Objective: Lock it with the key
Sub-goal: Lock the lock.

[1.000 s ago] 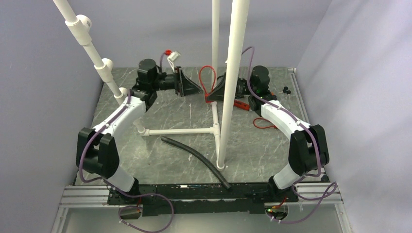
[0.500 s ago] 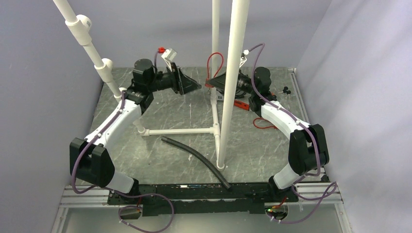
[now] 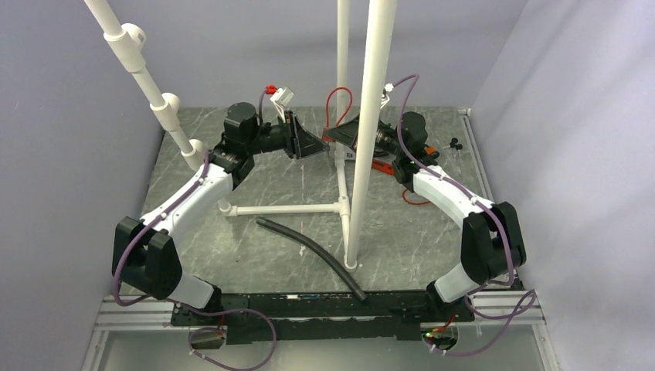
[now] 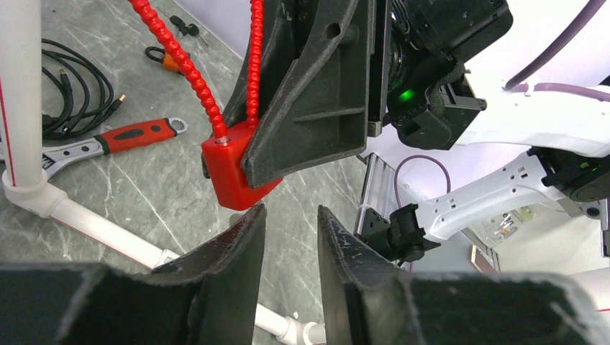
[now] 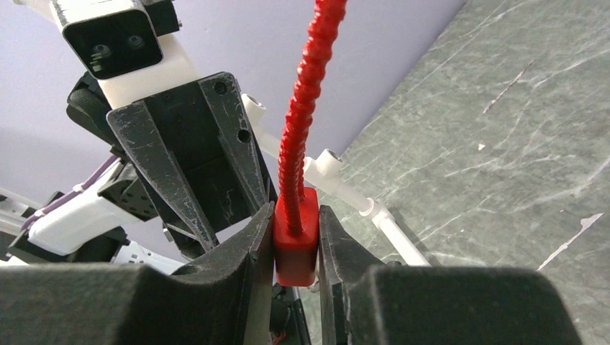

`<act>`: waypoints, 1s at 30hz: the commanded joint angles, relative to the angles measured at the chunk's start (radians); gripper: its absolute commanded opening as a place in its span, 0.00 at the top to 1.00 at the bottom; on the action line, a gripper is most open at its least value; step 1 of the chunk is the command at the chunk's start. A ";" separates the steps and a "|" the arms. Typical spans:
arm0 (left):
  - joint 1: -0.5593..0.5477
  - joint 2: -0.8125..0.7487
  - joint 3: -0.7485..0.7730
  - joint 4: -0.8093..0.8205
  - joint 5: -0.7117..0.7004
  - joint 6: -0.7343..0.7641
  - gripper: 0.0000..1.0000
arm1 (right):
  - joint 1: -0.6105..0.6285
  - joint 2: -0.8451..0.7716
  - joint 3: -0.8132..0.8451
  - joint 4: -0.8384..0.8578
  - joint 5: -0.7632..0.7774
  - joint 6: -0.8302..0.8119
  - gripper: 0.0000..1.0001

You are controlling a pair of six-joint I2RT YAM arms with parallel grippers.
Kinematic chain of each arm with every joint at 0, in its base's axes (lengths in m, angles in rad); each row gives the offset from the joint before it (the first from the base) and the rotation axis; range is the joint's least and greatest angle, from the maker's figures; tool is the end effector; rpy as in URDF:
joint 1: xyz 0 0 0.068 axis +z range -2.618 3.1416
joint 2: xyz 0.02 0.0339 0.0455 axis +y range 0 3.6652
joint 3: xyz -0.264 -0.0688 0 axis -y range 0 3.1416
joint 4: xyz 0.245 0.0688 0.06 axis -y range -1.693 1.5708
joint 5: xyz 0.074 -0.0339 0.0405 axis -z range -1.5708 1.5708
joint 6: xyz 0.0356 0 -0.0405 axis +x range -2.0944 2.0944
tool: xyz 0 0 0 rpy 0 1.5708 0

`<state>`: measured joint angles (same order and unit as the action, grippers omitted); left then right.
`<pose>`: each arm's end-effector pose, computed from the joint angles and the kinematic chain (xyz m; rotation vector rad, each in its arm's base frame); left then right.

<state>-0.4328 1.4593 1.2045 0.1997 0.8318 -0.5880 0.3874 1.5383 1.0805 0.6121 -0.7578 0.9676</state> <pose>0.2982 -0.1668 0.3668 0.5687 1.7259 -1.4213 0.3207 0.1573 0.3382 -0.2438 1.6691 1.5940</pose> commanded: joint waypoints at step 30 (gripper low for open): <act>-0.004 0.087 -0.092 0.526 0.211 -0.430 1.00 | 0.014 -0.042 -0.057 0.469 -0.136 0.182 1.00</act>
<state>-0.4198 1.5208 1.1427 0.5198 0.9520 -0.8593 0.3782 1.5208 1.0142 0.8864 -0.8238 1.0897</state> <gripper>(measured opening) 0.007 0.251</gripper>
